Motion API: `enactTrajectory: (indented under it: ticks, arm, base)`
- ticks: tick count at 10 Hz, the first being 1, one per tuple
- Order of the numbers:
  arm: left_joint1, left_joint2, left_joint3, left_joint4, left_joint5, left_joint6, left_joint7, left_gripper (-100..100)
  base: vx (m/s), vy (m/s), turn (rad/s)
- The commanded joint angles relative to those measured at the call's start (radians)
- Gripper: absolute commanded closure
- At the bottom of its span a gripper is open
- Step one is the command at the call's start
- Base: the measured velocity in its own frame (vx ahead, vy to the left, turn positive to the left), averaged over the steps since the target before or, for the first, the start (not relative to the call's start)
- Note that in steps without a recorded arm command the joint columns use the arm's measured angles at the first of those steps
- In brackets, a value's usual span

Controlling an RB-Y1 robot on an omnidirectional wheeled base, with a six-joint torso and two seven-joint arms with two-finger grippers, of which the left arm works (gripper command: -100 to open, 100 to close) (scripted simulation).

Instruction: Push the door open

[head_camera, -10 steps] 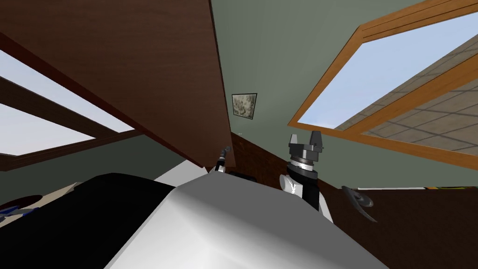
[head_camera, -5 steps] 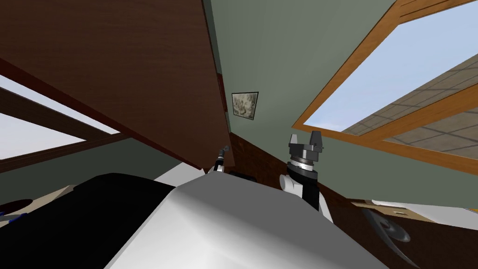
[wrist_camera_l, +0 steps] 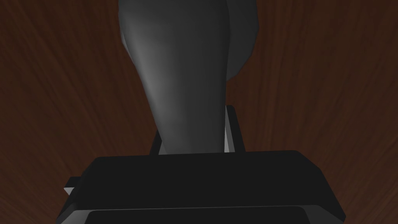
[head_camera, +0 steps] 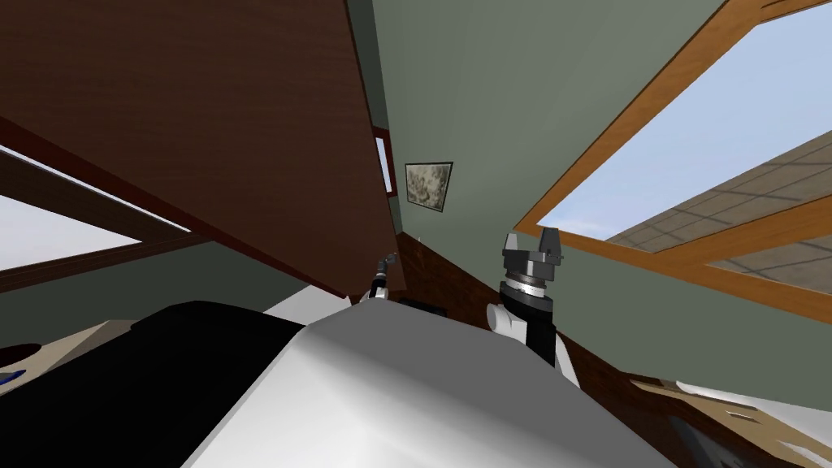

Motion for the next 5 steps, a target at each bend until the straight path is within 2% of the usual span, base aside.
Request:
enactTrajectory:
  ticks: [1, 5]
  arm:
    - [-0.007, 0.002, 0.026, -0.005, 0.011, -0.002, -0.008, 100]
    - [-0.010, -0.013, 0.068, 0.000, 0.032, -0.004, -0.021, 100]
  base:
    - [0.201, -0.057, 0.087]
    - [0.197, -0.031, 0.059]
